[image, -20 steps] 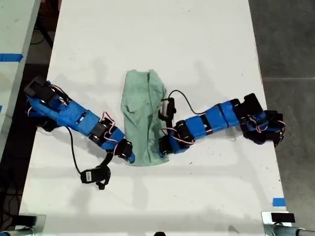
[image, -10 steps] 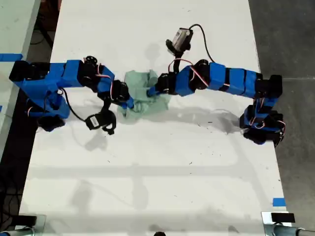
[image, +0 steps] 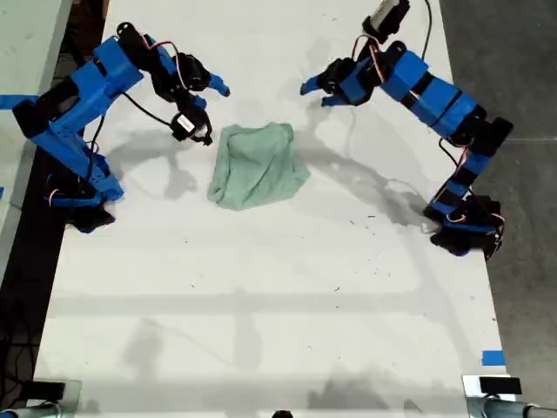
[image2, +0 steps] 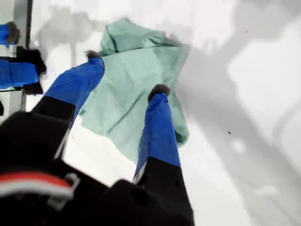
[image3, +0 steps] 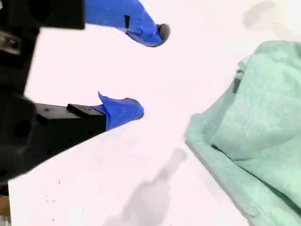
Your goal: Fold t shirt
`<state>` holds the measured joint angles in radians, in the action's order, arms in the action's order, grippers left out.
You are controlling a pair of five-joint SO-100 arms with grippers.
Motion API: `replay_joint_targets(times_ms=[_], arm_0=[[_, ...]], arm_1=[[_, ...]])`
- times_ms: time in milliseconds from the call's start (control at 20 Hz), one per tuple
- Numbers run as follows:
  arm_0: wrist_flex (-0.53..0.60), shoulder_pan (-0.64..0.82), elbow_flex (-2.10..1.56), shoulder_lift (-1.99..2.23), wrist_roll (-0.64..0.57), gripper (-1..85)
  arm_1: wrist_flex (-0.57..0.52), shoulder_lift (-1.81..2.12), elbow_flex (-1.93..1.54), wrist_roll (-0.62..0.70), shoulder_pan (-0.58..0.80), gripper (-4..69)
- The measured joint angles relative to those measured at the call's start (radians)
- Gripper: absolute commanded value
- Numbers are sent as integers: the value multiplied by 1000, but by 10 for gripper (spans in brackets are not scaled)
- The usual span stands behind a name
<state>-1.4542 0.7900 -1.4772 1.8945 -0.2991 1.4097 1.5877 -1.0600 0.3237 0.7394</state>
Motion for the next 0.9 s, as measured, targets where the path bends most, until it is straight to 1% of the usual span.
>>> replay_joint_targets(times_ms=[150,250,300,400,500,550,650,700,800,850,900], arm_0=[[-77,34,58,155,-48,-1],[-103,17,55,350,-61,-2],[-103,-29,29,472,-61,-1],[-103,-167,-80,726,6,-1],[-86,-259,-249,927,92,-1],[-44,-345,-348,1017,140,-1],[109,-541,-601,1154,184,-1],[190,-623,-735,1187,195,-1],[362,-730,-1023,1232,206,-1],[430,-769,-1155,1255,206,2],[468,-796,-1266,1267,209,1]], arm_1=[[164,147,-8,2,25,-15],[242,305,-101,6,-20,-15],[259,403,-173,11,-63,-14],[265,630,-354,-2,-192,-14],[256,847,-534,-86,-371,-14],[227,934,-626,-126,-471,-14],[152,1042,-821,-158,-634,-14],[95,1075,-917,-160,-686,-13],[-54,1195,-1131,-156,-761,-7],[-101,1275,-1250,-156,-782,-7],[-112,1374,-1367,-160,-785,-7]])
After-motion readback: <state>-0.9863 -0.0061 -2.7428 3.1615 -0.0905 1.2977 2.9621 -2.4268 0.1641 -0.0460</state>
